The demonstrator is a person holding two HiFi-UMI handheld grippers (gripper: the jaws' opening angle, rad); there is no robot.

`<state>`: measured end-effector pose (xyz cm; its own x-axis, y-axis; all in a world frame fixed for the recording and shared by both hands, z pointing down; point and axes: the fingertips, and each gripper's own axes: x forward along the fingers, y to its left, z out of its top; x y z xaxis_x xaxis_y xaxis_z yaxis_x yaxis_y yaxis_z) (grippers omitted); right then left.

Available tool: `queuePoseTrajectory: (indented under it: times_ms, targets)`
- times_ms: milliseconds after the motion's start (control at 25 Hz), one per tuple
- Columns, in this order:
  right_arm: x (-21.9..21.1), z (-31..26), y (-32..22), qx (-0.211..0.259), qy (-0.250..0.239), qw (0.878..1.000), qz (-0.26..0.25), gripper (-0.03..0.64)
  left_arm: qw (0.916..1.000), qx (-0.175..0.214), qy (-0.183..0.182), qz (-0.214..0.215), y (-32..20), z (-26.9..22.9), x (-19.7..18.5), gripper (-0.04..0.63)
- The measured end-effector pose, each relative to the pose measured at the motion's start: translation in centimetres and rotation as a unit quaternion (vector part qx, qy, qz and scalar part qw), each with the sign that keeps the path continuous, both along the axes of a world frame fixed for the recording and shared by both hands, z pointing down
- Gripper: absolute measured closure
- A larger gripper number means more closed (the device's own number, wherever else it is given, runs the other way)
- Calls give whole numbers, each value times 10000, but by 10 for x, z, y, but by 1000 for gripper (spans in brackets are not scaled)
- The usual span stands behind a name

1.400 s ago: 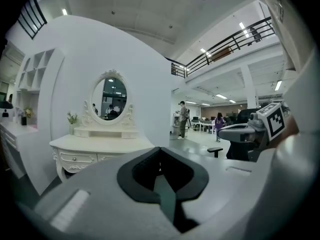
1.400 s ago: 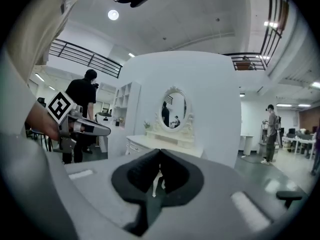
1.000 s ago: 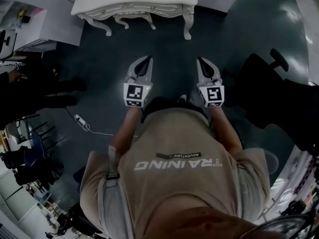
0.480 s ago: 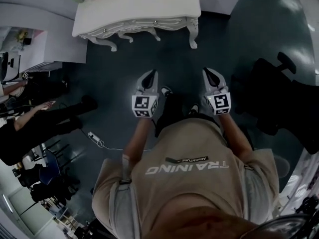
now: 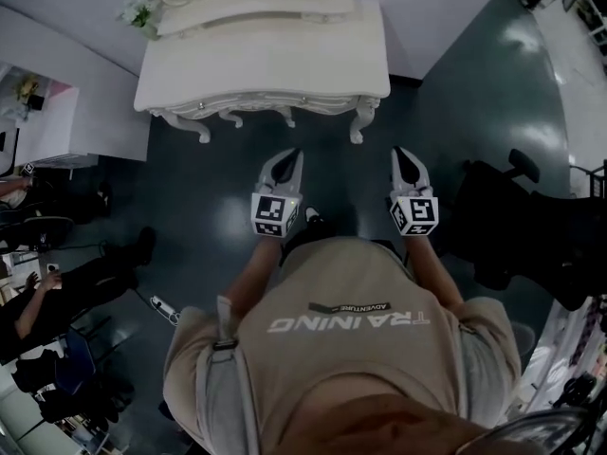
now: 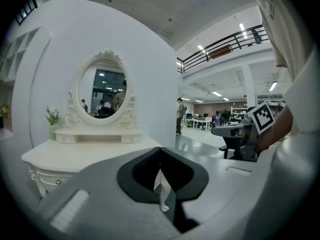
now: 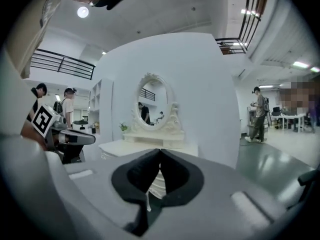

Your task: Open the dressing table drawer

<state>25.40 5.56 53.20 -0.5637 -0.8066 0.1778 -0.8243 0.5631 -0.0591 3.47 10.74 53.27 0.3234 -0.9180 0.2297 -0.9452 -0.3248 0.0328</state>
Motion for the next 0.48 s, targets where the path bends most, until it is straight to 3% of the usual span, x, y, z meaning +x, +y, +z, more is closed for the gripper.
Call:
queuePoseTrajectory:
  times_ms: [200,480]
  targets:
    - [-57,13,-32,-75,98,9999,89,614,9993,16,-24,376,-40,14,-39,588]
    - [-117,13,-62,-152,459,9988,-127,614,9996,-63,257,49,-103,32,-109,588]
